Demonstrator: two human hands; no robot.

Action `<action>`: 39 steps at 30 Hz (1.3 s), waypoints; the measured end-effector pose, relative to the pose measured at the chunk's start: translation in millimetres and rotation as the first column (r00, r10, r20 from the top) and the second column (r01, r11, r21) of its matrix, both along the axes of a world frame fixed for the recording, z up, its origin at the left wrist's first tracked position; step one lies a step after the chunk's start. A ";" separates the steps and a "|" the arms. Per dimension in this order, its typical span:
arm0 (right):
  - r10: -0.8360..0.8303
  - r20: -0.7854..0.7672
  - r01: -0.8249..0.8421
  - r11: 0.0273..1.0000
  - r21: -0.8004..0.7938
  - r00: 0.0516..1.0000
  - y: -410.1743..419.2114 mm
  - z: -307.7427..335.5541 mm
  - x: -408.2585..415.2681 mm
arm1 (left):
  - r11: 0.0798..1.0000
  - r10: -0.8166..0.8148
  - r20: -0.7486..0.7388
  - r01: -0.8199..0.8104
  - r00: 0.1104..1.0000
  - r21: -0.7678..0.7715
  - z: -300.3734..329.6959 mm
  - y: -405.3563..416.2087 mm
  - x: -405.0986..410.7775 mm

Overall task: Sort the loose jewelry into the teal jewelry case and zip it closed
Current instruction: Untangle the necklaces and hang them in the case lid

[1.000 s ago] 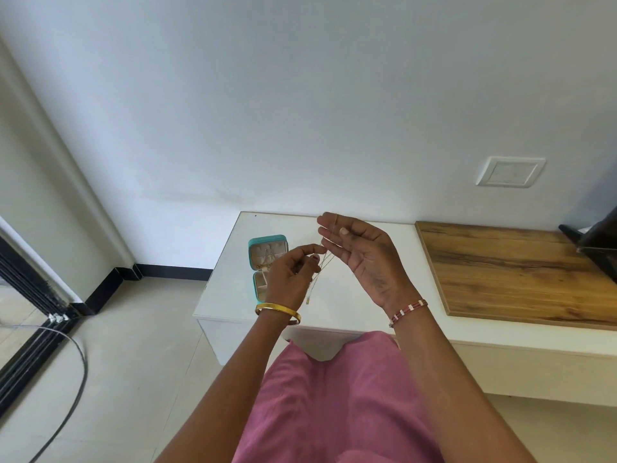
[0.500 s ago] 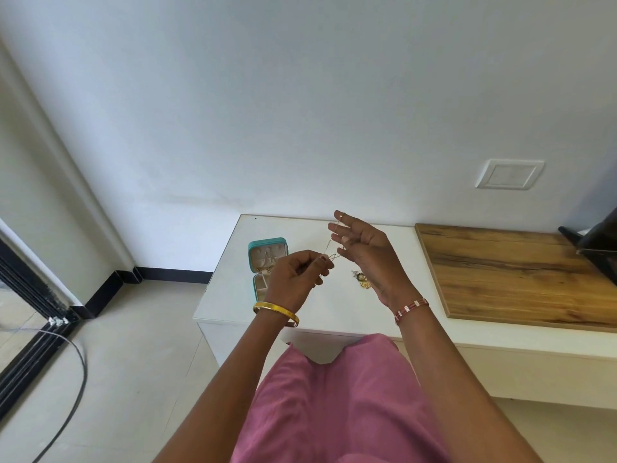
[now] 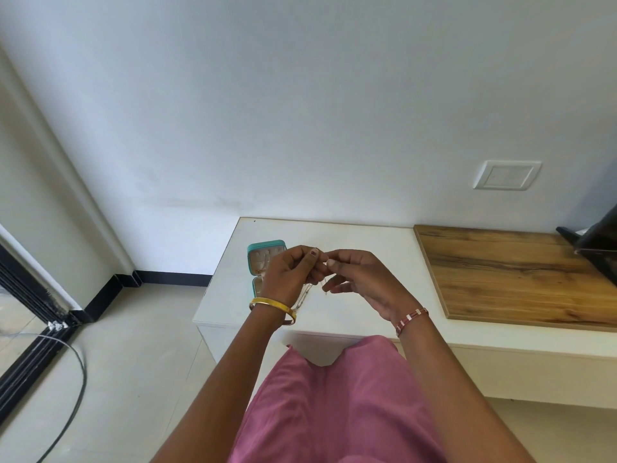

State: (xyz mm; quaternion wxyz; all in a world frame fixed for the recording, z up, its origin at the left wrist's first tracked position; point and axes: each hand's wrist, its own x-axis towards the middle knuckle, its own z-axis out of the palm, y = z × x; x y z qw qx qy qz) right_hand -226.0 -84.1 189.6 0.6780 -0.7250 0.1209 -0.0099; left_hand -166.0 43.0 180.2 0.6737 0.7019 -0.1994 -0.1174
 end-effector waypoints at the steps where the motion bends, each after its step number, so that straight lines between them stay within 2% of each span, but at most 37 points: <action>1: 0.001 -0.002 -0.001 1.000 -0.005 1.000 -1.6 0.0 -0.2 | 1.000 -0.007 -0.009 0.007 1.000 -0.005 0.3 -0.5 -0.3; 5: 0.030 -0.016 -0.030 0.999 -0.026 0.999 -5.0 1.9 -1.9 | 1.000 -0.017 -0.043 0.016 0.999 -0.026 -0.6 -0.9 0.0; 12: -0.017 0.003 0.017 0.985 -0.174 1.000 -4.3 -1.5 -0.5 | 1.000 -0.016 -0.045 0.016 0.999 0.000 -2.3 1.7 1.4; 17: -0.038 0.010 0.039 0.983 -0.181 0.999 -3.3 -0.8 -0.1 | 1.000 0.007 -0.112 -0.009 0.994 -0.019 -5.1 3.8 3.6; 24: -0.034 -0.009 0.031 0.976 -0.213 0.999 -6.0 9.1 0.4 | 0.991 0.130 -0.250 -0.127 0.959 0.030 -19.0 4.4 5.3; 27: -0.023 -0.030 0.016 0.975 -0.222 0.999 -5.5 11.9 2.6 | 0.977 0.209 -0.212 -0.197 0.955 0.080 -19.5 3.4 4.7; 32: -0.015 -0.051 0.002 0.971 -0.240 0.999 -1.2 13.3 5.4 | 0.990 0.073 -0.079 -0.062 0.994 0.130 -10.5 -0.8 -1.9; 39: -0.035 -0.031 0.026 0.972 -0.233 0.999 2.4 16.7 6.1 | 0.991 0.000 -0.125 0.017 0.992 0.132 -9.8 2.5 -1.2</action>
